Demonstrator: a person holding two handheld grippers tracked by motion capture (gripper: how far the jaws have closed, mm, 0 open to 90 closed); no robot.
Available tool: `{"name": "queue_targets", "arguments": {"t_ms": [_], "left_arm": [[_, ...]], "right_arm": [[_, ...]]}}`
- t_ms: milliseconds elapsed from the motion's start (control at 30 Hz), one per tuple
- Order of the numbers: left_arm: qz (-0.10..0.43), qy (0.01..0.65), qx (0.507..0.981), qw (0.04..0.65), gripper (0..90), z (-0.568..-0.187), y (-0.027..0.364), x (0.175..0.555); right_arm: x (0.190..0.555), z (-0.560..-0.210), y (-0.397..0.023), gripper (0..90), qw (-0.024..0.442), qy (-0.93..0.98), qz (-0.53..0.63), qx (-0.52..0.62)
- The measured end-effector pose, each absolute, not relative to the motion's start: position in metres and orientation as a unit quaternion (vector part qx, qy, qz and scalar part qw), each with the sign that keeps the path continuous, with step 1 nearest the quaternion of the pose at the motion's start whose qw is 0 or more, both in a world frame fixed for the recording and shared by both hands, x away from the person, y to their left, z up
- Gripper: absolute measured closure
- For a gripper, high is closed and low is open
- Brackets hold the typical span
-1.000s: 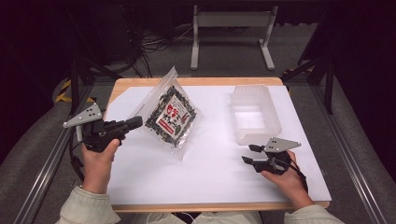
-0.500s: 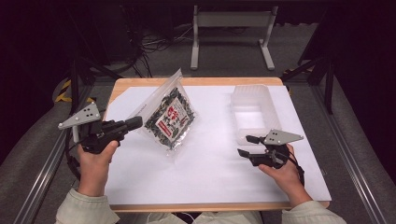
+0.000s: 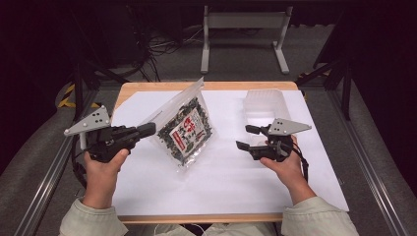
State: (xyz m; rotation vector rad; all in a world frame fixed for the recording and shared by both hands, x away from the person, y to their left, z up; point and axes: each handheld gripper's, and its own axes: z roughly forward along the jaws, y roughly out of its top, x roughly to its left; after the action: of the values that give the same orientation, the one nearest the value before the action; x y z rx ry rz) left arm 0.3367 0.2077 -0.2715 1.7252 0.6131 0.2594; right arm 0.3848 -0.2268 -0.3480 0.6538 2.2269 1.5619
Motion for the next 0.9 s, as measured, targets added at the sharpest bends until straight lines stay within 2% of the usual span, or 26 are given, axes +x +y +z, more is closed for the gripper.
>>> {"name": "queue_targets", "arguments": {"t_ms": [167,500,900], "left_arm": [[0.113,0.258,0.749,0.600,89.8,-0.271,0.202,0.335],[0.104,0.239,0.754,0.603,89.8,-0.269,0.191,0.335],[0.091,0.210,0.760,0.608,89.8,-0.266,0.177,0.327]], "right_arm": [[0.392,-0.342,-0.212,31.8,0.158,0.782,0.562,0.217],[0.406,-0.336,-0.186,23.8,0.148,0.786,0.567,0.199],[0.411,-0.338,-0.175,20.6,0.128,0.787,0.581,0.165]]}}
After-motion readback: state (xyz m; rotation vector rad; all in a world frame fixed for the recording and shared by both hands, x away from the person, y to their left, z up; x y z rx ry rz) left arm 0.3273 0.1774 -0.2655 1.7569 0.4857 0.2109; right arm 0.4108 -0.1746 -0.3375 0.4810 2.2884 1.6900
